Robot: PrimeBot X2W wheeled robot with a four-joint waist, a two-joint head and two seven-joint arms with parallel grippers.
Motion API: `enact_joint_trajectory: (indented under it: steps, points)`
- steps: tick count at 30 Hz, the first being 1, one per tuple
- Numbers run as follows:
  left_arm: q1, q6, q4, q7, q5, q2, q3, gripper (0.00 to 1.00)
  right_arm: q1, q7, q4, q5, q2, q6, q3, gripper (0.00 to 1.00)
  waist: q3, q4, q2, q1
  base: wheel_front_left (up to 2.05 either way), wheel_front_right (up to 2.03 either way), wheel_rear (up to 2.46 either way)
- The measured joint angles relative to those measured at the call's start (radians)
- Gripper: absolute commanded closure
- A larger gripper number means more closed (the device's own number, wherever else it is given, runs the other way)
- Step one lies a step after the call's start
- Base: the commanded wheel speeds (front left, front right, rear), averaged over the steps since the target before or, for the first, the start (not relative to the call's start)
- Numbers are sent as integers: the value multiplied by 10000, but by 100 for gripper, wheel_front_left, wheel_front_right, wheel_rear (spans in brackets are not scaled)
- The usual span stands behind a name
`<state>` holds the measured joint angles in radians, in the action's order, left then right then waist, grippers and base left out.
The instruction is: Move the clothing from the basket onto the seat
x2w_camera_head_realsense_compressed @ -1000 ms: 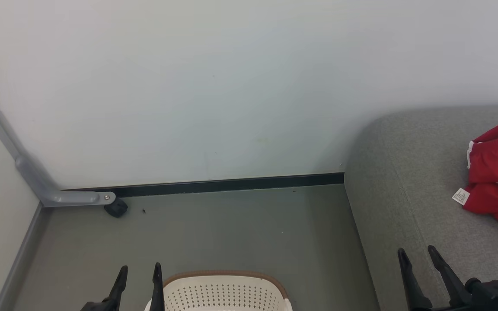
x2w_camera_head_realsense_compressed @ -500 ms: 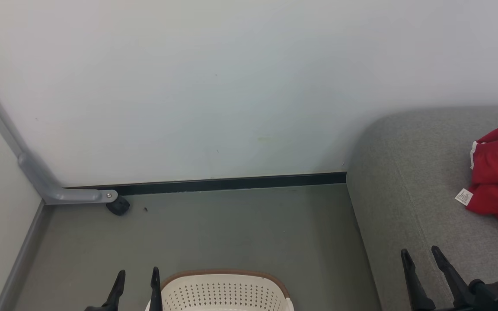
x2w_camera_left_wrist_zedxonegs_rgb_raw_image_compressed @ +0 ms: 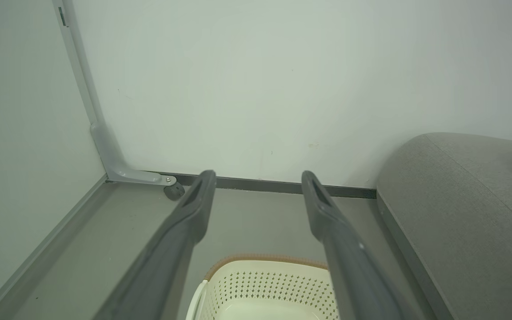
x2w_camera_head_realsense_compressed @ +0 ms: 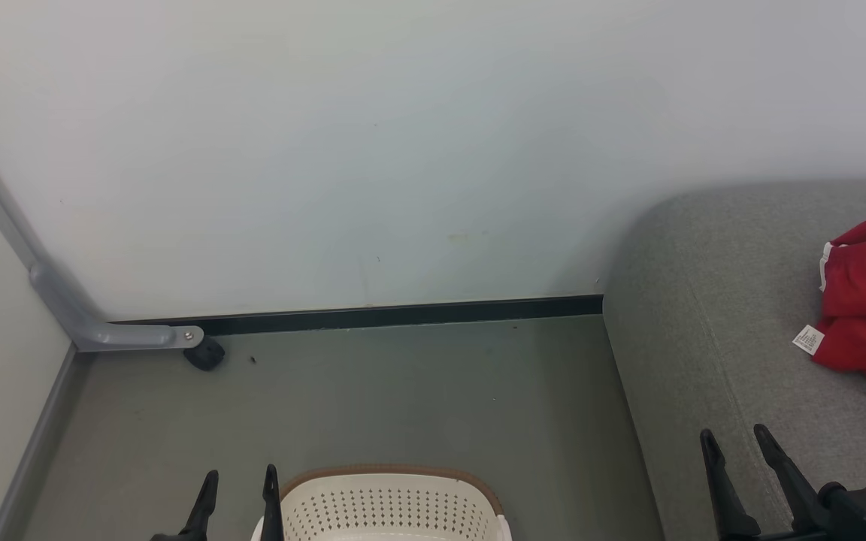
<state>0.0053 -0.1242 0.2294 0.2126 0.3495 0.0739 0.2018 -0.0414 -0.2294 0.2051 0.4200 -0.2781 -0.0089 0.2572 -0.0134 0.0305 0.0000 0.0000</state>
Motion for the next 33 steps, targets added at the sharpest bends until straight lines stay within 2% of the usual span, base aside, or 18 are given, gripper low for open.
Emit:
enact_joint_trajectory:
  steps: [9,10,20,26,33]
  points:
    - [-1,0,65,4,-63,-44,-44,0,97,12,-119,0,-2,-12,-21,0,-36,-7,0,0,0,0,0]
    - [5,4,109,0,-61,-46,-36,100,121,23,-59,8,23,-6,-10,100,-38,-8,0,0,0,0,0]
    - [221,111,514,-188,397,-102,-157,100,353,257,349,499,382,17,-198,100,-29,-26,1,-1,0,0,0]
    - [207,290,537,-453,1528,-109,-368,100,331,533,401,1496,527,105,-470,100,-15,-49,1,0,0,0,0]
    - [190,464,548,-679,2261,-113,-577,100,315,754,460,2220,662,186,-719,100,-4,-69,1,0,0,0,0]
